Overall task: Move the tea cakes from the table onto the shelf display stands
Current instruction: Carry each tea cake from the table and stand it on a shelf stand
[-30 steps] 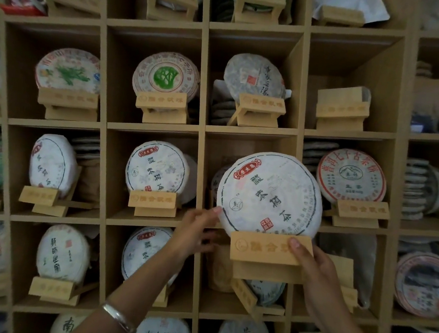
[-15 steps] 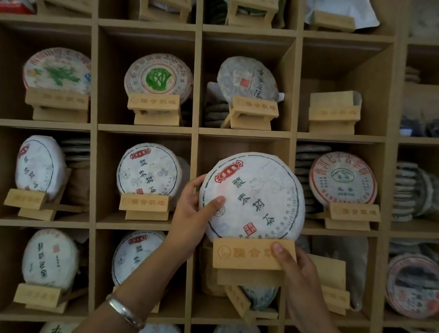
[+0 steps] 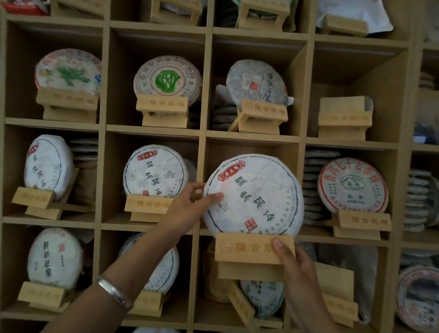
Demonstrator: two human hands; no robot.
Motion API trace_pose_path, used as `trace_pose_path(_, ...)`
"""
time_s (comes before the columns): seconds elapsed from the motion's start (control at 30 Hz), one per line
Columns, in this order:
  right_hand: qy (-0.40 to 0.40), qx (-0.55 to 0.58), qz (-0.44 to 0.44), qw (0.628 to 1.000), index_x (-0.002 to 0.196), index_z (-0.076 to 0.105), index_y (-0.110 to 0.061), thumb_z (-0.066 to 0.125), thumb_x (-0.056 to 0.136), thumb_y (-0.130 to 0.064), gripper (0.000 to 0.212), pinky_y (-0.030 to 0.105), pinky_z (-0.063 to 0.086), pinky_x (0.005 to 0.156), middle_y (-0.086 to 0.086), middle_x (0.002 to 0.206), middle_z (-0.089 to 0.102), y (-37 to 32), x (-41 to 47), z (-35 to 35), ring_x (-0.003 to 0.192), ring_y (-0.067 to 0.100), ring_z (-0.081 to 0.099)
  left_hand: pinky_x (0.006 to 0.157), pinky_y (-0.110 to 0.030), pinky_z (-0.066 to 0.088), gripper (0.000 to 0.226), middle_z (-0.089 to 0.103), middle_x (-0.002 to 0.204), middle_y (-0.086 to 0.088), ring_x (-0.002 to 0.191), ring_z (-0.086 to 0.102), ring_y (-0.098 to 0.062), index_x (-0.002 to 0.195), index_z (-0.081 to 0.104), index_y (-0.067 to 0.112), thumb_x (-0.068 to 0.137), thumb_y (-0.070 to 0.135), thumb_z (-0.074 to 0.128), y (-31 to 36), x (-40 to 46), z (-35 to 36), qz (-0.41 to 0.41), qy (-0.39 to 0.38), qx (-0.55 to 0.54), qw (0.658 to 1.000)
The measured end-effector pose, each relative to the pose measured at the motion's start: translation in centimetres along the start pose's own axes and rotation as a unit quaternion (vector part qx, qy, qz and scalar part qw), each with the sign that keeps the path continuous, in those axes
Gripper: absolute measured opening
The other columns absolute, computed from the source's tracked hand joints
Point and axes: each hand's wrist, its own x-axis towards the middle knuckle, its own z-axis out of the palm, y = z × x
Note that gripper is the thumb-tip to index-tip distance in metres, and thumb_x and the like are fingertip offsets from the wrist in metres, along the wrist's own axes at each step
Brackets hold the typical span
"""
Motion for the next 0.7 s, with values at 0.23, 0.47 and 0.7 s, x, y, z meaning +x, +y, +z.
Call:
trace_pose_path(0.23, 0.003, -0.007, -0.017, 1.0, 0.101, 0.073, -0.044, 0.075, 0.051, -0.08, 0.062, 0.048, 0.052, 0.096, -0.007, 0.106, 0.075, -0.9, 4.5, 1.0, 0.108, 0.021, 0.067, 0.097, -0.044, 0.053, 0.077, 0.071, 0.118, 0.0, 0.111, 0.066, -0.018, 0.132, 0.049, 0.024, 0.067, 0.044, 0.085, -1.8, -0.3, 0.0, -0.058, -0.123, -0.033, 0.99)
trace_pose_path(0.47, -0.02, -0.009, 0.002, 1.0, 0.105, 0.073, -0.026, 0.08, 0.05, -0.074, 0.074, 0.052, 0.048, 0.103, 0.0, 0.108, 0.076, -0.5, 8.5, 1.3, 0.109, 0.022, 0.067, 0.071, -0.031, 0.06, 0.05, 0.076, 0.109, -0.005, 0.099, 0.073, -0.016, 0.122, 0.057, 0.017, 0.078, 0.018, 0.08, -3.1, 2.4, 0.9, -0.032, -0.096, -0.127, 0.987)
trace_pose_path(0.7, -0.071, -0.059, 0.019, 0.996, 0.113, 0.067, -0.026, 0.074, 0.061, -0.062, 0.063, 0.041, 0.054, 0.096, 0.0, 0.111, 0.074, -0.1, 12.3, 0.6, 0.107, 0.019, 0.068, 0.074, -0.035, 0.061, 0.048, 0.076, 0.106, -0.006, 0.098, 0.073, -0.017, 0.121, 0.057, 0.018, 0.079, 0.013, 0.08, -4.9, 5.9, 1.3, -0.049, -0.085, -0.131, 0.986)
